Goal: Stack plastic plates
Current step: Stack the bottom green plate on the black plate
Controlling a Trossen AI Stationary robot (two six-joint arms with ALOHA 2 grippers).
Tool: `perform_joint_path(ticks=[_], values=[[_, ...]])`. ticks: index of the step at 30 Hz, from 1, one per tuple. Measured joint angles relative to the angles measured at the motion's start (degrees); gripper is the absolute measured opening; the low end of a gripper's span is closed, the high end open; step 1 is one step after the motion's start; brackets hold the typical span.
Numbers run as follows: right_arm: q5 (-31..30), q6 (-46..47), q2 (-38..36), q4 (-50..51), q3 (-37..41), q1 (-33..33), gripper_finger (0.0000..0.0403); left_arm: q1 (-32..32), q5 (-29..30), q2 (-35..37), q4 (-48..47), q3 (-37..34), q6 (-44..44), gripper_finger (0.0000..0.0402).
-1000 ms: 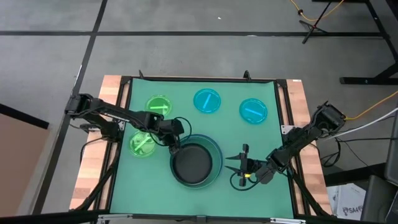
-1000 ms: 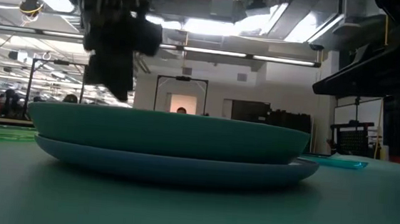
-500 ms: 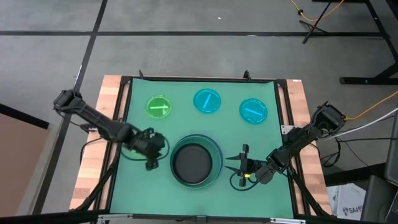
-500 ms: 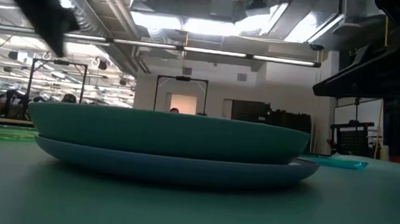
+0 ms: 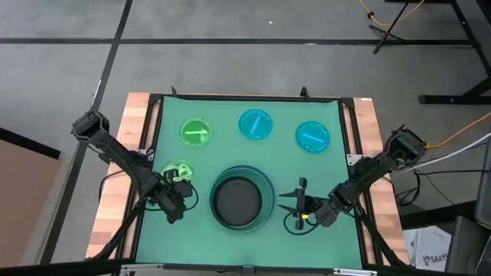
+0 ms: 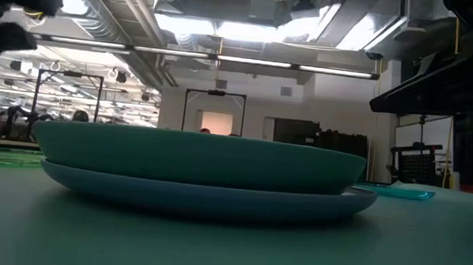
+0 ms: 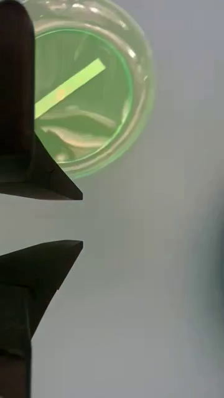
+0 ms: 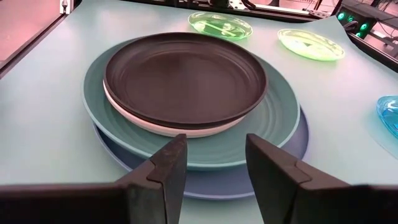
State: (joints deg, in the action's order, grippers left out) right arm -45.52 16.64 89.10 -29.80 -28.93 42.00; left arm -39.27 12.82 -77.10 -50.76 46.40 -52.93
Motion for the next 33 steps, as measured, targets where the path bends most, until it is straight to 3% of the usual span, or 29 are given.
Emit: perform_joint_path(ticks=[13, 25, 33], values=[[-0.01, 0.00, 0.02, -0.04, 0.00, 0.00, 0.0156, -0.34, 2.98, -7.02, -0.25, -3.60, -3.34, 0.0108], [0.02, 0.00, 0.03, 0.06, 0.00, 0.00, 0.0156, -0.23, 4.22, -8.88, 0.58, -6.42, -3.99, 0.0107], [0.02, -0.02, 0.04, 0.08, 0.00, 0.00, 0.0156, -0.28, 4.51, -8.72, 1.25, -7.62, -3.68, 0.0055]])
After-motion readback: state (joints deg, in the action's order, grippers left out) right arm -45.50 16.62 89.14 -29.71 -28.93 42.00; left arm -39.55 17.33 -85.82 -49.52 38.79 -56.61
